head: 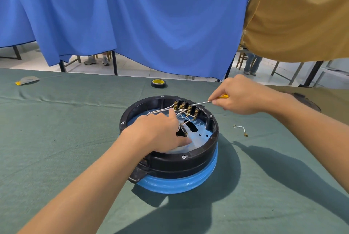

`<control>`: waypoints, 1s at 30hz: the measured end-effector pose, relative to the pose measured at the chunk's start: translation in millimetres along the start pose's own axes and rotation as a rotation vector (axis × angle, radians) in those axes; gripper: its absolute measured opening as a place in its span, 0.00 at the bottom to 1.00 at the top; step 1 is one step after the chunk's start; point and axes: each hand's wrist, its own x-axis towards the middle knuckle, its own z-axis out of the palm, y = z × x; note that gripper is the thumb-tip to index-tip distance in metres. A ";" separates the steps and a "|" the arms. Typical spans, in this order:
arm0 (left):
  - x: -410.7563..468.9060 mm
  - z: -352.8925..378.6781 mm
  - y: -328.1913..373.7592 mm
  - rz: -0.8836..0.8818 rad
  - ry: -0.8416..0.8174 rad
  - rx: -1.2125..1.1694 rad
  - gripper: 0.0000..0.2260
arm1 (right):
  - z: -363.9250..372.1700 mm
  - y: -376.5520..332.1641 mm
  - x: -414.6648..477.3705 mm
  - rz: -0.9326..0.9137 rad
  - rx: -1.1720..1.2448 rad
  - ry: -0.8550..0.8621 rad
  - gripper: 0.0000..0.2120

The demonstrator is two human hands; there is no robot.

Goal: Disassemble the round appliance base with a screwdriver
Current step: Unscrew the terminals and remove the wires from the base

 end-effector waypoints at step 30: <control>-1.1 10.5 36.8 0.223 0.092 -0.307 0.20 | 1.2 -37.3 6.9 0.021 -0.388 -0.055 0.07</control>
